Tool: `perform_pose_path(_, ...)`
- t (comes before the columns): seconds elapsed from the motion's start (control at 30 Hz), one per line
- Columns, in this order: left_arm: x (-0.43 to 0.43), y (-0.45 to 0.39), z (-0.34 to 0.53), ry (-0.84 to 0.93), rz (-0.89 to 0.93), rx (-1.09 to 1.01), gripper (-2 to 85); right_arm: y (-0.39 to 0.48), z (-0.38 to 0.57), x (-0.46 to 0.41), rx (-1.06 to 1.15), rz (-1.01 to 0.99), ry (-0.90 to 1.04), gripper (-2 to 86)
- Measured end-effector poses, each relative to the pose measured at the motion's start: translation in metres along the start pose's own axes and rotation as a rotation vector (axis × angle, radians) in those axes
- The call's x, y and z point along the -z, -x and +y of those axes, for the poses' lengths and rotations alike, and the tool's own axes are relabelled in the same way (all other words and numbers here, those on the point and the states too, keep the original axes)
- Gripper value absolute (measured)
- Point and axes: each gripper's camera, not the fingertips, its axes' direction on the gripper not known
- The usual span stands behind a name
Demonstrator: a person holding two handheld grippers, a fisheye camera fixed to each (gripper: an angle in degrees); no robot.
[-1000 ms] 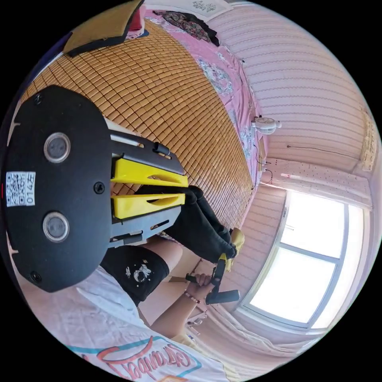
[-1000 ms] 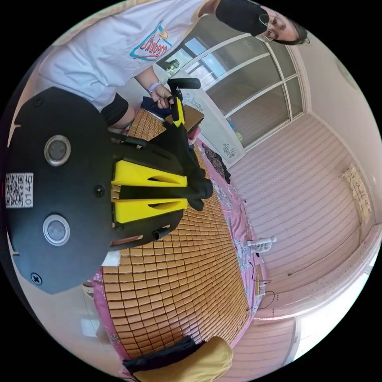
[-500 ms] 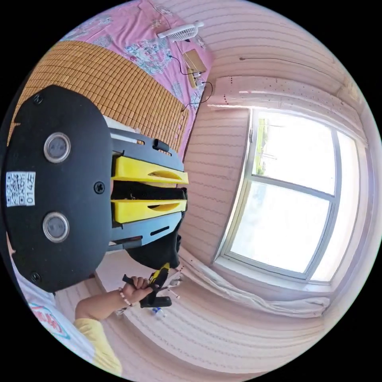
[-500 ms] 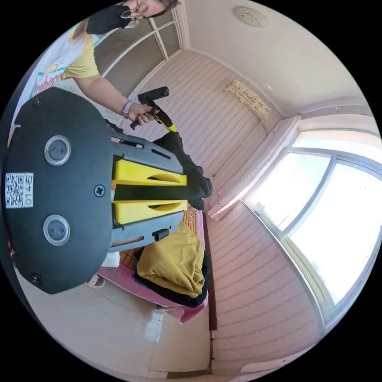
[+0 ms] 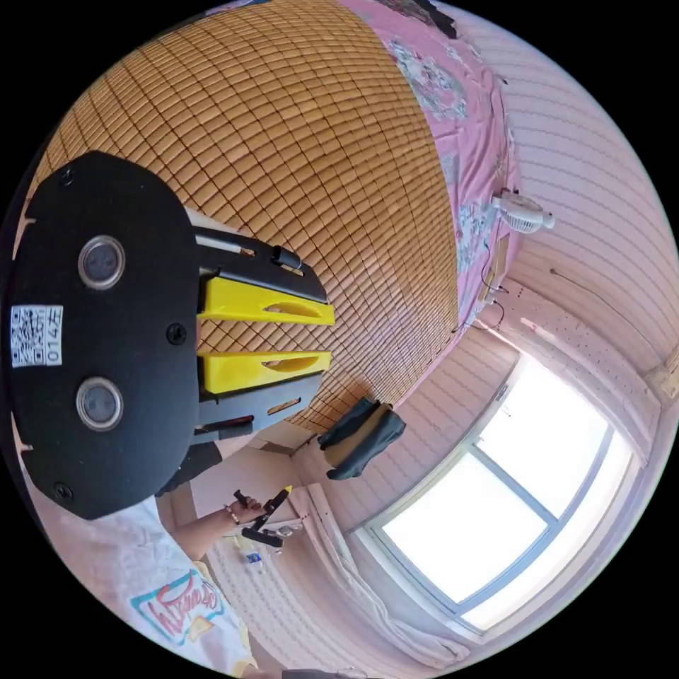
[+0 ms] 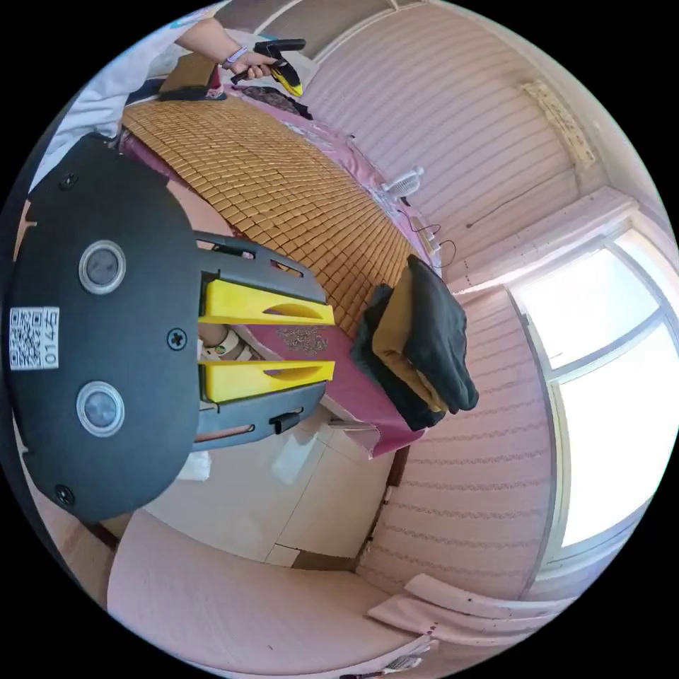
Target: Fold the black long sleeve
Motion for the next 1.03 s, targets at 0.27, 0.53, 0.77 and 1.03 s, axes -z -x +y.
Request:
perform_pose_path(0.27,0.241,0.055,0.249,-0.538,-0.558,0.439,-0.6,0.234,0.011,-0.031,0.585,-0.414,0.146,7.4)
perform_pose_path(0.53,0.296,0.071,0.409,-0.691,-0.899,0.709,1.7,0.572,0.082,-0.010,1.366,-1.050,0.329,7.9)
perform_pose_path(0.77,0.298,0.127,0.499,-0.787,-0.860,0.930,8.2,0.777,0.186,0.001,1.635,-1.217,0.444,8.1)
perform_pose_path(1.03,0.302,0.192,0.518,-0.765,-0.923,0.981,9.7,0.962,0.332,-0.032,1.631,-1.136,0.654,10.9)
